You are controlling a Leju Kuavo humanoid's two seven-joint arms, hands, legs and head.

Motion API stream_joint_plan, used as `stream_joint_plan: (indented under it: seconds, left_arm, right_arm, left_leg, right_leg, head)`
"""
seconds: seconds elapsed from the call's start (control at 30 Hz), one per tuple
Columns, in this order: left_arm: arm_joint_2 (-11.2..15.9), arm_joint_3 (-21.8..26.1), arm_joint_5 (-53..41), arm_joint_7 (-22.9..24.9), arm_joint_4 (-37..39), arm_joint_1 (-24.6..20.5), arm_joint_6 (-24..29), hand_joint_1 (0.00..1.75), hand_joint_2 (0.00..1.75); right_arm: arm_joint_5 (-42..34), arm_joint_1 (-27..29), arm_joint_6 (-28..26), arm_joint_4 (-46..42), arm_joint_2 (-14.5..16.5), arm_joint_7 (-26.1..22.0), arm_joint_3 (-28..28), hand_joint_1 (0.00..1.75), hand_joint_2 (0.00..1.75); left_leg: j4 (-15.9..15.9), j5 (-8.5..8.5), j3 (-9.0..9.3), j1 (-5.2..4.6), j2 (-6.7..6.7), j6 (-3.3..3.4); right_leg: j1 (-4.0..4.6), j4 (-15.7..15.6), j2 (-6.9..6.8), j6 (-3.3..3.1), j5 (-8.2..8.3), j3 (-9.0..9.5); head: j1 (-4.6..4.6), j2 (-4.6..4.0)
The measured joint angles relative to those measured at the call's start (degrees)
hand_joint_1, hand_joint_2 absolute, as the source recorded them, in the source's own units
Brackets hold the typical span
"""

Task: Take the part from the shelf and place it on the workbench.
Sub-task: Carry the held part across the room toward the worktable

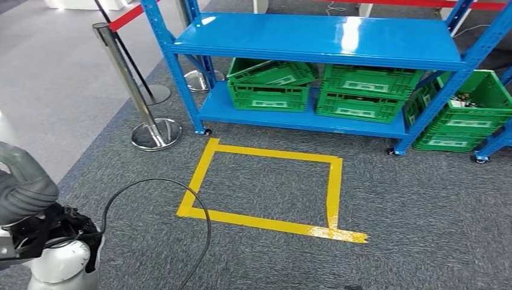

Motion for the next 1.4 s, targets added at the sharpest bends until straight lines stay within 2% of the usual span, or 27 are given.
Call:
stream_joint_plan:
  seconds: [0.07,0.1,0.17,0.23,0.27,0.33,0.4,0.47,0.5,0.53,0.57,0.6,0.63,0.7,0.73,0.77,0.8,0.87,0.93,1.0,1.03,1.1,1.17,1.23,1.3,1.37,1.4]
  left_arm:
    - [0.0,0.0,-0.2,0.0,0.0,0.0,0.0,1.75,1.75]
    - [0.0,0.2,-0.5,0.0,-0.2,0.1,0.0,1.75,1.75]
    - [0.1,0.7,-1.8,0.0,-1.4,0.0,0.0,1.75,1.75]
    - [0.2,1.2,-2.7,0.0,-2.6,0.0,0.0,1.75,1.75]
    - [0.2,1.3,-2.8,0.0,-2.8,0.1,0.0,1.75,1.75]
    - [0.1,1.5,-2.9,0.0,-3.2,0.1,0.0,1.75,1.75]
    - [0.1,1.5,-2.9,0.0,-3.4,0.0,0.0,1.75,1.75]
    - [0.1,1.5,-3.1,0.0,-3.4,0.1,0.0,1.75,1.75]
    - [0.1,1.5,-3.2,0.0,-3.5,0.1,0.0,1.75,1.75]
    - [0.2,1.5,-3.4,0.0,-3.6,0.2,0.0,1.75,1.75]
    - [0.2,1.5,-3.5,0.0,-3.8,0.2,0.0,1.75,1.75]
    - [0.3,1.5,-3.7,0.0,-4.0,0.2,0.0,1.75,1.75]
    - [0.3,1.5,-4.0,0.0,-4.2,0.2,0.0,1.75,1.75]
    - [0.4,1.5,-4.4,0.0,-4.7,0.0,0.0,1.75,1.75]
    - [0.5,1.5,-4.7,0.0,-4.9,0.0,0.0,1.75,1.75]
    - [0.5,1.5,-5.0,0.0,-5.1,0.0,0.0,1.75,1.75]
    - [0.6,1.5,-5.3,0.0,-5.4,0.0,0.0,1.75,1.75]
    - [0.8,1.5,-5.8,0.0,-5.9,-0.2,0.0,1.75,1.75]
    - [0.9,1.5,-6.3,0.0,-6.2,-0.5,0.0,1.75,1.75]
    - [1.0,1.6,-7.3,0.0,-6.3,-0.6,0.0,1.75,1.75]
    - [1.1,1.6,-7.9,0.0,-6.4,-0.7,0.0,1.75,1.75]
    - [1.2,1.7,-8.6,0.0,-6.8,-0.9,0.0,1.75,1.75]
    - [1.3,1.7,-8.9,0.0,-7.2,-1.4,0.0,1.75,1.75]
    - [1.2,1.9,-9.0,0.0,-7.4,-1.6,0.0,1.75,1.75]
    - [1.1,2.5,-9.1,0.0,-7.7,-1.6,0.0,1.75,1.75]
    - [0.8,2.9,-8.4,0.0,-7.9,-1.6,0.0,1.75,1.75]
    - [0.6,3.1,-7.8,0.0,-8.0,-1.5,0.0,1.75,1.75]
  right_arm:
    - [0.0,0.0,0.0,0.0,0.0,0.0,0.0,0.0,1.75]
    - [0.0,0.0,0.0,0.0,-0.1,0.0,0.0,0.0,1.75]
    - [-0.1,-0.1,0.2,0.0,-0.2,-0.2,0.0,0.0,1.75]
    - [-0.1,-0.2,0.3,0.0,-0.2,-0.4,0.0,0.0,1.75]
    - [-0.1,-0.2,0.3,0.0,-0.2,-0.4,0.0,0.0,1.75]
    - [-0.1,-0.3,0.3,0.0,-0.3,-0.4,0.0,0.0,1.75]
    - [-0.2,-0.2,0.3,0.0,-0.4,-0.4,0.0,0.0,1.75]
    - [-0.3,0.1,0.3,0.0,-0.5,-0.4,0.0,0.0,1.75]
    - [-0.3,0.2,0.3,0.0,-0.6,-0.4,0.0,0.0,1.75]
    - [-0.4,0.2,0.3,0.0,-0.7,-0.4,0.0,0.0,1.75]
    - [-0.5,0.2,0.3,0.0,-0.7,-0.5,0.0,0.0,1.75]
    - [-0.6,0.2,0.3,0.0,-0.8,-0.6,0.0,0.0,1.75]
    - [-0.7,0.2,0.3,0.0,-0.9,-0.7,0.0,0.0,1.75]
    - [-0.9,0.2,0.2,0.0,-1.0,-0.9,0.0,0.0,1.75]
    - [-1.0,0.2,0.2,0.0,-1.1,-0.9,0.0,0.0,1.75]
    - [-1.2,0.2,0.2,0.0,-1.1,-1.0,0.0,0.0,1.75]
    - [-1.3,0.2,0.2,0.0,-1.2,-1.1,-0.1,0.0,1.75]
    - [-1.5,0.1,0.2,-0.1,-1.3,-1.3,-0.1,0.0,1.75]
    - [-1.6,0.1,0.2,-0.1,-1.3,-1.4,-0.1,0.0,1.75]
    - [-1.7,0.2,0.2,-0.1,-1.3,-1.4,-0.2,0.0,1.75]
    - [-1.7,0.2,0.2,-0.1,-1.3,-1.5,-0.2,0.0,1.75]
    - [-1.7,0.0,0.2,-0.1,-1.4,-1.5,-0.2,0.0,1.75]
    - [-1.6,-0.1,0.3,-0.1,-1.4,-1.4,-0.2,0.0,1.75]
    - [-1.2,-0.2,0.2,-0.1,-1.4,-1.1,-0.2,0.0,1.75]
    - [-0.4,-0.2,0.0,-0.1,-1.4,-0.4,-0.2,0.0,1.75]
    - [1.5,-0.2,-0.3,-0.1,-1.6,0.7,-0.1,0.0,1.75]
    - [2.9,-0.1,-0.4,-0.1,-1.8,1.7,0.1,0.0,1.75]
  left_leg:
    - [1.2,-0.47,-0.47,0.06,0.06,-0.06]
    - [1.1,-0.01,-0.05,0.18,0.21,-0.12]
    - [-5.7,2.73,4.04,-0.22,2.97,0.43]
    - [-13.1,5.31,7.72,-0.83,4.94,1.33]
    - [-13.3,5.48,7.57,-0.73,4.3,1.74]
    - [-13.8,6.02,7.47,-0.46,3.02,2.58]
    - [-14.1,6.44,7.35,-0.31,1.77,3.23]
    - [-14.1,6.61,7.14,-0.44,0.23,3.52]
    - [-14.0,6.66,7.08,-0.52,-0.63,3.57]
    - [-13.9,6.7,7.06,-0.56,-1.51,3.59]
    - [-13.7,6.69,7.06,-0.57,-2.36,3.55]
    - [-13.5,6.64,7.0,-0.54,-3.16,3.46]
    - [-13.1,6.57,6.79,-0.59,-3.92,3.29]
    - [-12.5,6.65,6.08,-0.47,-5.34,2.73]
    - [-12.4,6.84,5.73,-0.37,-6.07,2.35]
    - [-12.4,7.08,5.48,-0.24,-6.87,1.98]
    - [-12.3,7.06,5.25,-0.26,-6.84,1.61]
    - [-9.7,5.41,4.03,-0.4,-4.35,0.89]
    - [-3.0,1.8,1.03,-0.13,-0.83,0.16]
    - [2.8,-0.21,-1.44,0.37,0.27,-0.37]
    - [2.8,0.38,-1.29,0.57,0.46,-0.51]
    - [-3.5,4.0,2.13,0.76,1.44,-0.48]
    - [-10.5,6.24,5.79,0.28,3.66,0.08]
    - [-12.6,6.14,6.59,-0.27,4.47,0.86]
    - [-12.9,6.39,6.46,-0.24,3.24,1.7]
    - [-13.6,6.83,6.65,0.01,2.13,2.6]
    - [-13.8,7.02,6.71,0.13,1.6,2.93]
  right_leg:
    - [0.0,0.0,-0.3,0.0,0.0,-0.05]
    - [0.0,0.0,-1.11,0.01,0.0,-0.09]
    - [0.29,0.1,-3.91,0.38,-0.07,-0.17]
    - [0.6,0.0,-6.34,0.99,-0.09,-0.08]
    - [0.59,0.0,-6.75,1.31,-0.19,-0.07]
    - [0.38,1.2,-4.65,1.8,-1.47,-0.65]
    - [0.26,6.7,-0.99,1.9,-4.77,-3.16]
    - [0.37,14.0,0.32,1.84,-7.58,-6.62]
    - [0.42,15.7,0.48,1.81,-7.6,-7.55]
    - [0.44,15.0,0.6,1.75,-6.42,-7.37]
    - [0.43,12.2,0.94,1.64,-4.34,-6.07]
    - [0.35,8.3,1.94,1.51,-2.32,-4.29]
    - [0.17,4.6,3.67,1.43,-0.95,-2.66]
    - [-0.06,1.1,6.2,1.38,-0.32,-0.86]
    - [-0.04,0.8,6.44,1.36,-0.41,-0.69]
    - [-0.06,0.8,5.68,1.18,-0.28,-0.56]
    - [-0.13,0.6,4.88,0.93,-0.1,-0.49]
    - [-0.37,0.3,3.09,0.4,0.18,-0.32]
    - [-0.27,0.2,1.17,0.15,0.14,-0.26]
    - [-0.19,0.2,-0.84,0.1,0.03,-0.26]
    - [-0.19,0.2,-1.76,0.13,-0.03,-0.24]
    - [-0.22,0.2,-3.31,0.34,-0.19,-0.02]
    - [-0.04,0.2,-4.51,0.77,-0.41,0.22]
    - [0.19,0.1,-5.53,1.38,-0.56,0.41]
    - [0.14,-0.1,-6.21,2.13,-0.82,0.67]
    - [0.0,1.9,-3.87,2.57,-2.39,-0.21]
    - [-0.05,4.7,-2.05,2.61,-3.97,-1.67]
  head:
    - [-0.03,0.01]
    - [-0.04,0.01]
    - [-0.07,0.01]
    - [-0.07,0.0]
    - [-0.04,0.0]
    - [0.0,0.01]
    - [0.22,0.01]
    - [0.37,0.0]
    - [0.35,0.0]
    - [0.35,0.0]
    - [0.35,0.0]
    - [0.36,0.0]
    - [0.35,0.0]
    - [0.32,0.0]
    - [0.3,0.0]
    - [0.31,0.0]
    - [0.29,0.0]
    - [-0.23,0.0]
    - [-0.78,0.0]
    - [-0.83,0.0]
    - [-0.83,0.01]
    - [-0.84,0.01]
    - [-0.83,0.0]
    - [-0.79,0.0]
    - [-0.76,0.0]
    - [-0.57,0.0]
    - [-0.41,0.0]
